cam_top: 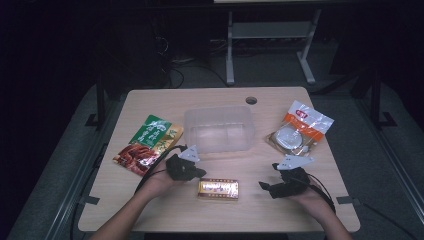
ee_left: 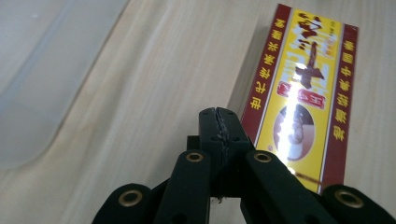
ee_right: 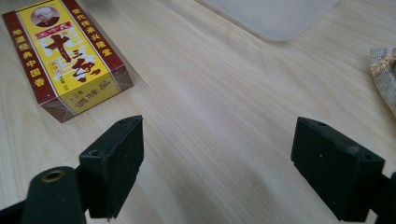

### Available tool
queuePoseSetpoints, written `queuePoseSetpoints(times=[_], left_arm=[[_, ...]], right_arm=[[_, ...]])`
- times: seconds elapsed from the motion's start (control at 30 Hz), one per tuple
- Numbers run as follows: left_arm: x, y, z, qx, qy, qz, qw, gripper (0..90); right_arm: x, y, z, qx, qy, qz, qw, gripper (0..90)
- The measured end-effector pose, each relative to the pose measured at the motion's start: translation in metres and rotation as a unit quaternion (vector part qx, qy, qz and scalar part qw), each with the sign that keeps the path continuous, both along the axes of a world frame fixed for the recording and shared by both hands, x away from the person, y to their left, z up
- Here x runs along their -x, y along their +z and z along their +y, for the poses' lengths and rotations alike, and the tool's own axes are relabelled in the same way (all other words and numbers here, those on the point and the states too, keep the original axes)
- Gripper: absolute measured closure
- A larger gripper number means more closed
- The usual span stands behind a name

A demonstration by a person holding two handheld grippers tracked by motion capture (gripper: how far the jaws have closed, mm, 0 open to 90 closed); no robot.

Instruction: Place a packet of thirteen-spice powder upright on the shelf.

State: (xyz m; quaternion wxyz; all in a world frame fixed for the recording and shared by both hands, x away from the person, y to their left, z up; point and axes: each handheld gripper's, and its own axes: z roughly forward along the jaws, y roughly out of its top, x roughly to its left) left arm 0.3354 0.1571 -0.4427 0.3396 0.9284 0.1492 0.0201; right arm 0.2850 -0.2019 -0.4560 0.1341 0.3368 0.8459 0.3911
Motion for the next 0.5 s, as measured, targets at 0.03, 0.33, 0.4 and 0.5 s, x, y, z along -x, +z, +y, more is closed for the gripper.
queuePoseSetpoints(times=[0.03,0.33,0.4,0.5], left_arm=[[0.002,-0.001,0.001,0.004,0.002,0.004,1.0,89.8],[0.022,-0.005,0.013,0.011,-0.006,0.029,0.9995,89.7],[0.025,-0.005,0.017,0.011,-0.004,0.03,0.9995,89.7],[0.026,0.001,0.023,0.024,0.011,0.032,0.9991,85.8]], right_arm=[[0.0,0.0,0.0,0.0,0.0,0.0,1.0,16.7],[0.0,0.0,0.0,-0.003,0.0,0.0,1.0,16.7],[0.0,0.001,0.0,-0.005,-0.002,0.003,1.0,16.7],[-0.001,0.001,0.001,-0.005,-0.001,0.002,1.0,16.7]])
